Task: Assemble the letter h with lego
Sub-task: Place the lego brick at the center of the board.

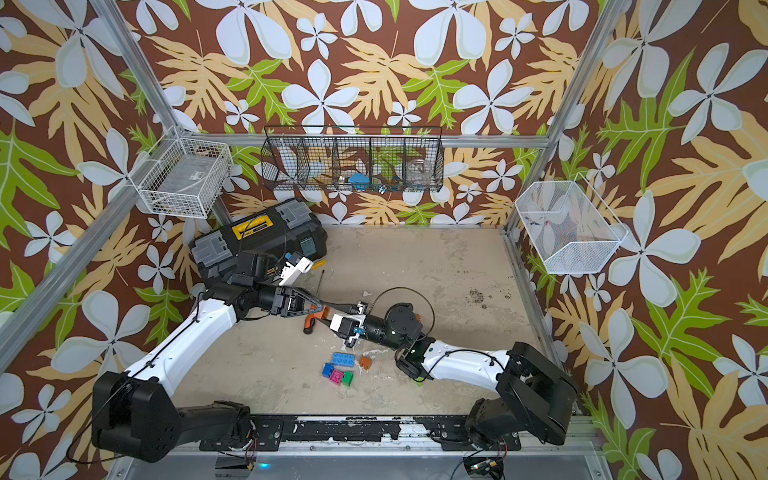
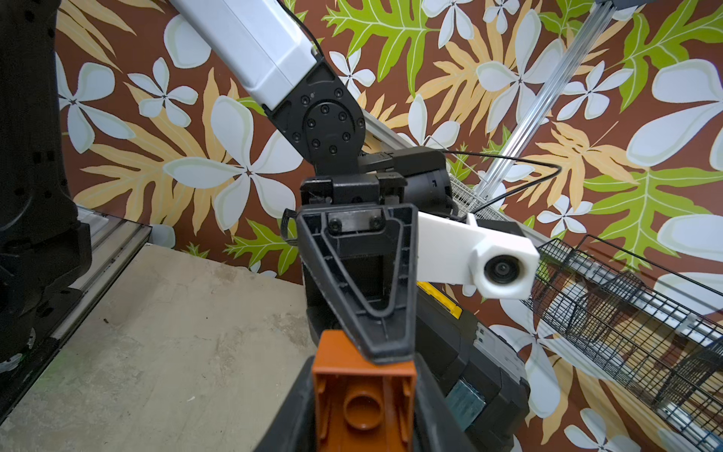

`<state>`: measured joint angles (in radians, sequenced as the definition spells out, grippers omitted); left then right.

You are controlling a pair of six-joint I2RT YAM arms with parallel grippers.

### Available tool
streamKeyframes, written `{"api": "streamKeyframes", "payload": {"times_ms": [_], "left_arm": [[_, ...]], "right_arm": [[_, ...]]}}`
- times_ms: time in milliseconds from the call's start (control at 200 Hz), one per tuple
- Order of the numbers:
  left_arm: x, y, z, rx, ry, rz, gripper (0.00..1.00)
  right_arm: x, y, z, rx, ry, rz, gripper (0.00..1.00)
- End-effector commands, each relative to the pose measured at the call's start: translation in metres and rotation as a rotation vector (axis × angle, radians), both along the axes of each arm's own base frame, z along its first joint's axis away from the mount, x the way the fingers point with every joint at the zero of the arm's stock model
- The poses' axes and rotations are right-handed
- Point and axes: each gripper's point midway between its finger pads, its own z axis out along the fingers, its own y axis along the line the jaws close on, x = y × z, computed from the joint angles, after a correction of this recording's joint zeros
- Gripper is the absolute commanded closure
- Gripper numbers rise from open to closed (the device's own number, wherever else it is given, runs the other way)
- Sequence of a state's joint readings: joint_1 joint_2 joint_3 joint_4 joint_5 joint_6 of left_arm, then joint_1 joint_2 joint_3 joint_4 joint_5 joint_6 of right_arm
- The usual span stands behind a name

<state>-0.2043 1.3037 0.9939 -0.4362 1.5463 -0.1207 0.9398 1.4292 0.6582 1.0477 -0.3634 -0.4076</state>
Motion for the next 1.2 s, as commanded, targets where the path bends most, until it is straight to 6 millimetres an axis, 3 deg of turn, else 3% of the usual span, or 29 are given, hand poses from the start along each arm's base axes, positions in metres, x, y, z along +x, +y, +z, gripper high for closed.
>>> {"api": "streamKeyframes", "payload": {"times_ms": [0,110,185,290,455,530,560,861,1196], "left_arm": [[-0.005,0.0,0.004,-0.028,-0.003,-0.029,0.62],[-0.006,-0.001,0.003,-0.029,-0.001,-0.033,0.61],[-0.006,0.0,0.003,-0.03,-0.005,-0.032,0.66],[0.0,-0.002,0.001,-0.006,-0.026,-0.008,0.71],[0.024,-0.004,-0.016,0.095,-0.065,0.099,0.71],[0.04,-0.002,-0.032,0.184,-0.131,0.171,0.71],[0.048,-0.001,-0.039,0.22,-0.156,0.2,0.71],[0.124,0.024,-0.108,0.575,-0.313,0.467,0.72],[0.138,0.012,-0.201,1.098,-0.612,0.443,0.71]], "right_arm": [[0.007,-0.003,0.01,0.045,0.01,-0.03,0.72],[0.009,-0.002,0.009,0.049,0.017,-0.029,0.71],[0.011,-0.001,0.007,0.045,0.02,-0.035,0.7],[0.013,-0.004,0.006,0.044,0.03,-0.047,0.54],[0.01,-0.024,-0.008,0.017,0.081,-0.069,0.43],[0.007,-0.039,-0.017,0.002,0.095,-0.099,0.11],[0.005,-0.045,-0.023,-0.012,0.103,-0.112,0.03],[-0.005,-0.101,-0.067,-0.077,0.267,-0.259,0.04],[0.007,-0.155,-0.095,-0.097,0.386,-0.517,0.05]]}}
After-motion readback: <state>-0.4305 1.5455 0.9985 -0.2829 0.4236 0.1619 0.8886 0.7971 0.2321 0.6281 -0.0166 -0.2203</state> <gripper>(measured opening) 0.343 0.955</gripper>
